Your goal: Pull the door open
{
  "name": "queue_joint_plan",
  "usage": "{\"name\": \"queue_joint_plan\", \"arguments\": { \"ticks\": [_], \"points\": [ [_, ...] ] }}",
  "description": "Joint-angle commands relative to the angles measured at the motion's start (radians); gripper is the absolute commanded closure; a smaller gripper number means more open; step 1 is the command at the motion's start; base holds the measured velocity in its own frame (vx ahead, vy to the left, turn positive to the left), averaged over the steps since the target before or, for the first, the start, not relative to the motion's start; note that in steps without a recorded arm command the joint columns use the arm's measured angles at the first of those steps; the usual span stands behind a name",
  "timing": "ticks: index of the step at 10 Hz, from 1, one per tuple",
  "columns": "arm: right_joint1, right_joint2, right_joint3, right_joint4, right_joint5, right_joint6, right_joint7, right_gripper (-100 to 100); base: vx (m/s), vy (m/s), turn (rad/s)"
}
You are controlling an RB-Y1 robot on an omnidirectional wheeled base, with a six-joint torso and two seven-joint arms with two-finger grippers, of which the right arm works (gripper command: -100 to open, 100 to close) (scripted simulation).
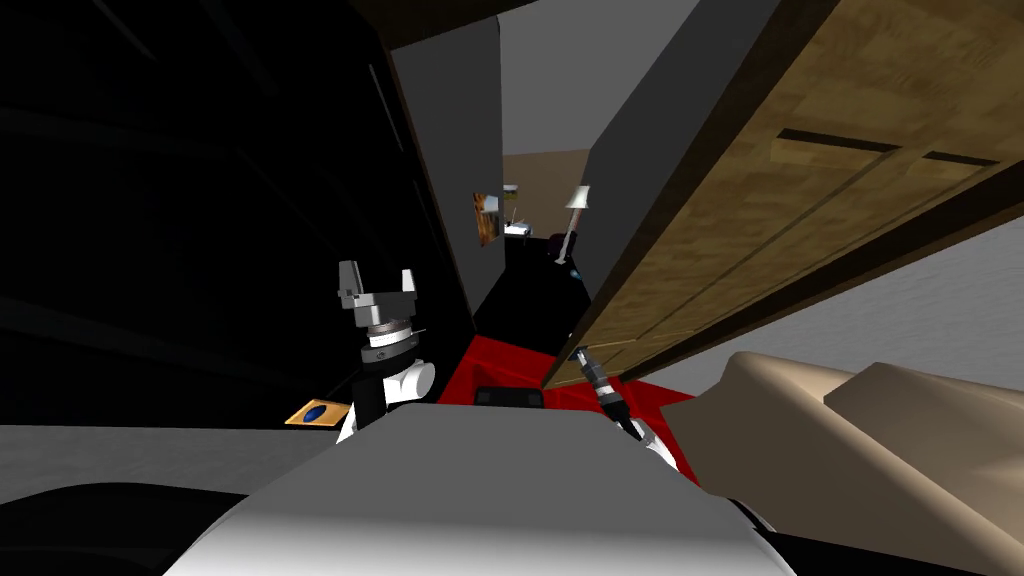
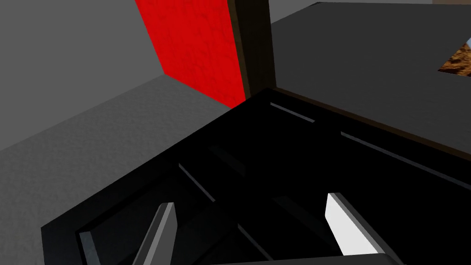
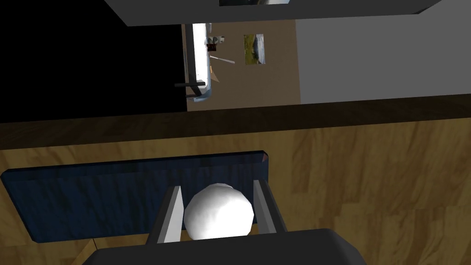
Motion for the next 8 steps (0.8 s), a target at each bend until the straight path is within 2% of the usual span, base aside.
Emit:
{"name": "queue_joint_plan", "arguments": {
  "ticks": [1, 2, 5, 8],
  "points": [
    [0.009, -0.009, -0.004, 0.011, 0.008, -0.029, -0.007, 100, -0.146, -0.086, 0.202],
    [0.012, -0.012, -0.006, 0.014, 0.010, -0.037, -0.009, 100, -0.201, -0.102, 0.197],
    [0.029, -0.029, -0.014, 0.035, 0.025, -0.090, -0.021, 100, -0.202, -0.093, 0.174],
    [0.040, -0.040, -0.019, 0.049, 0.034, -0.124, -0.029, 100, -0.144, -0.056, 0.106]
  ]
}}
